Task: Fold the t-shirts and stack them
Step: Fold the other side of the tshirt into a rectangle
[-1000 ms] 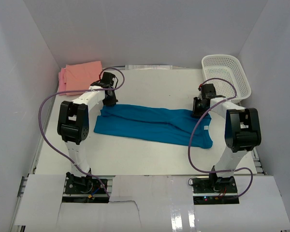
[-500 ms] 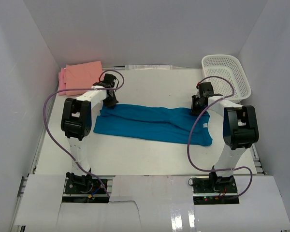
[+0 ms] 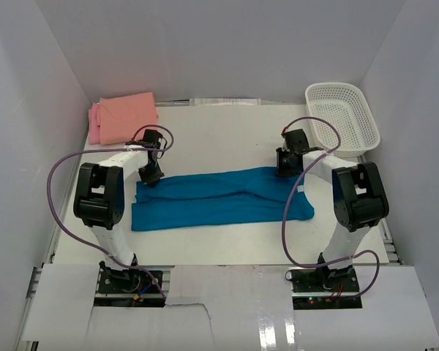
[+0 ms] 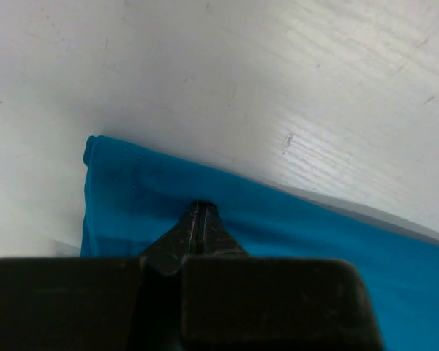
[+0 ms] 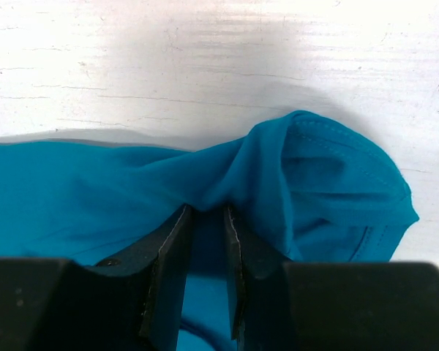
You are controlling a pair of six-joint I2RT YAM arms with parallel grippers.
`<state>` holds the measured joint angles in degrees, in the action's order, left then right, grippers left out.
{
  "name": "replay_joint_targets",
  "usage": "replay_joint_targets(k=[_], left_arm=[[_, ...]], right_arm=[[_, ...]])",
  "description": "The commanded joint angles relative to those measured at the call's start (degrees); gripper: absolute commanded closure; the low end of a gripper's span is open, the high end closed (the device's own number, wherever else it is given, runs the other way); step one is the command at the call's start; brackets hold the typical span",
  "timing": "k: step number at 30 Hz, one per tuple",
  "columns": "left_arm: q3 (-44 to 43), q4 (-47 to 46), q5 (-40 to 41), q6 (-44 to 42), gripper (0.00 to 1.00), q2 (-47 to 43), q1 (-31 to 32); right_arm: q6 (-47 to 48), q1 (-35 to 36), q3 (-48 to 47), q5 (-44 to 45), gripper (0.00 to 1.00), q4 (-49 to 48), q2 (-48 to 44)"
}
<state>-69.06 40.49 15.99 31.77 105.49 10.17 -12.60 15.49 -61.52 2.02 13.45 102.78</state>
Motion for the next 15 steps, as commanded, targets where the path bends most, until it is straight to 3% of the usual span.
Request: replay_joint_targets(k=[1, 10, 15], left_arm=[[0.2, 2.2, 3.2, -1.4, 1.0, -1.7, -0.8], [-17.0, 4.2, 5.0, -0.6, 1.0, 11.6, -2.0], [-21.0, 5.1, 5.9, -0.8, 1.0, 15.4, -2.0]], right_arm=[[-1.1, 0.3, 2.0, 1.5, 0.7, 4.6, 1.4], [-0.9, -1.4, -8.7, 3.4, 0.7, 8.5, 8.2], [-0.7, -2.9, -14.2, 3.3, 0.7, 10.0, 11.6]])
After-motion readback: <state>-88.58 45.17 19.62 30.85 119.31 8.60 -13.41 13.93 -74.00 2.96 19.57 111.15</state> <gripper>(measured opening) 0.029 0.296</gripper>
